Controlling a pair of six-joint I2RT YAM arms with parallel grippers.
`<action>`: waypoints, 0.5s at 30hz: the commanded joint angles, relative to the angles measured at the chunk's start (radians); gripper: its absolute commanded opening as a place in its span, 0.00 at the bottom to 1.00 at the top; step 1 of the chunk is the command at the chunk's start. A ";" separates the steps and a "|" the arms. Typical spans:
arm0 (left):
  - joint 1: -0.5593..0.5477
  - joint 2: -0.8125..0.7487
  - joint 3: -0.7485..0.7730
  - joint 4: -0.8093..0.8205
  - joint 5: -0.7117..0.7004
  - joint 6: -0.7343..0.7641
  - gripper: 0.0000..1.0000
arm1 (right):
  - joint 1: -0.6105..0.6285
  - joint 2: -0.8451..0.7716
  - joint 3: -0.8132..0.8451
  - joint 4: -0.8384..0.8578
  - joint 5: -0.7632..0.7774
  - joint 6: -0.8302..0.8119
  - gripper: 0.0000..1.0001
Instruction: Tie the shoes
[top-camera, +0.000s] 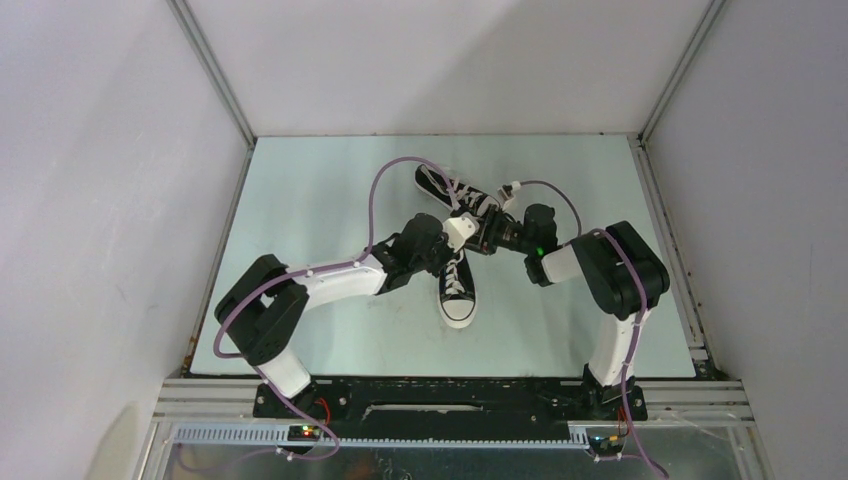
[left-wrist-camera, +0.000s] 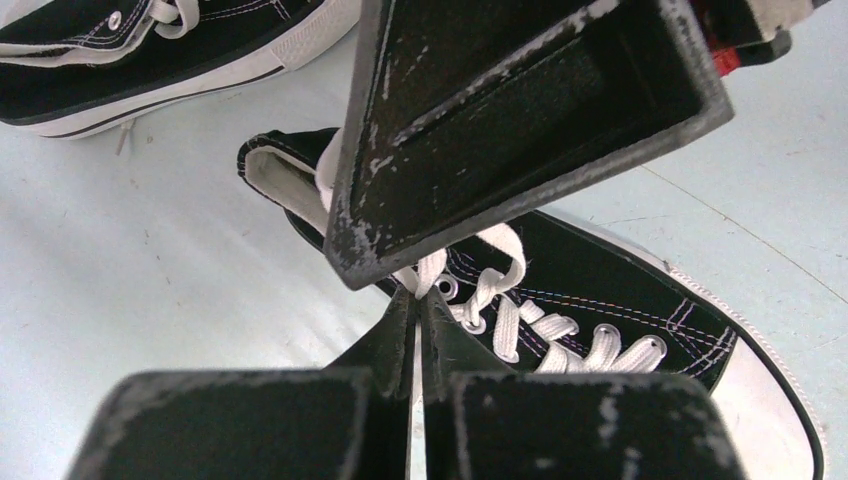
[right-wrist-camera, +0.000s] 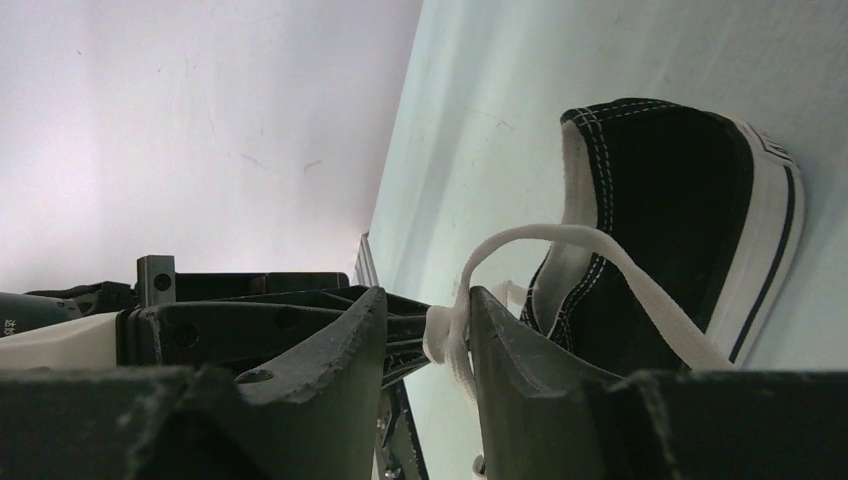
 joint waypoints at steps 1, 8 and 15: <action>0.001 -0.002 0.037 0.027 0.028 0.004 0.00 | 0.007 -0.009 0.037 0.022 -0.016 -0.014 0.38; 0.002 -0.005 0.038 0.040 0.020 0.006 0.00 | 0.008 0.001 0.036 0.013 -0.012 -0.015 0.37; 0.001 -0.036 0.009 0.069 -0.001 -0.006 0.00 | 0.003 0.022 0.036 0.008 -0.010 -0.011 0.37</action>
